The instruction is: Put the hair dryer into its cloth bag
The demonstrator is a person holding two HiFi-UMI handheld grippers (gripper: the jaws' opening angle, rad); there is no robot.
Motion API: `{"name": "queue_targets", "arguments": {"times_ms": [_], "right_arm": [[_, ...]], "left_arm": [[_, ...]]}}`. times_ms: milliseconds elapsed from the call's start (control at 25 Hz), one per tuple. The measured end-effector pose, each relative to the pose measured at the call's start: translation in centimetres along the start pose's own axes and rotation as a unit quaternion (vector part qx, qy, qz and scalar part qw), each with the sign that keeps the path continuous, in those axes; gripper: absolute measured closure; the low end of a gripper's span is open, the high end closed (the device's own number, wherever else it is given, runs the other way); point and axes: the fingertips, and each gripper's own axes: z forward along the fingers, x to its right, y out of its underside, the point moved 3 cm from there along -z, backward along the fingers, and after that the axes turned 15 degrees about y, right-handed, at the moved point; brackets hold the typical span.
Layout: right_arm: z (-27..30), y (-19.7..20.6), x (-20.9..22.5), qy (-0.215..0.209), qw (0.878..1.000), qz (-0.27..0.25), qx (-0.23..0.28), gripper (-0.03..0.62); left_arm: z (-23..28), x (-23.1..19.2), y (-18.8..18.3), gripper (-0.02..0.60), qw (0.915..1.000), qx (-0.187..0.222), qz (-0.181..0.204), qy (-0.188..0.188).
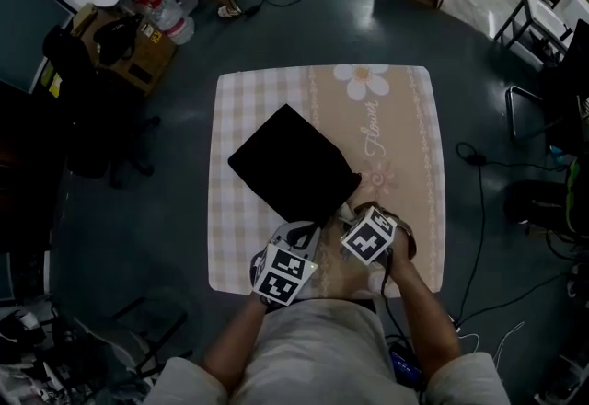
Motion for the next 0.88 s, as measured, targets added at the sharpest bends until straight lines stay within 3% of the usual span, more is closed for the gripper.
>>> {"name": "queue_targets", "arguments": {"times_ms": [880], "right_arm": [[0.9,-1.9,0.0,-0.002,1.000,-0.008,0.004,0.442]], "left_arm": [[-0.4,0.8,0.1,0.575,0.9999,0.008,-0.007,0.009]]}}
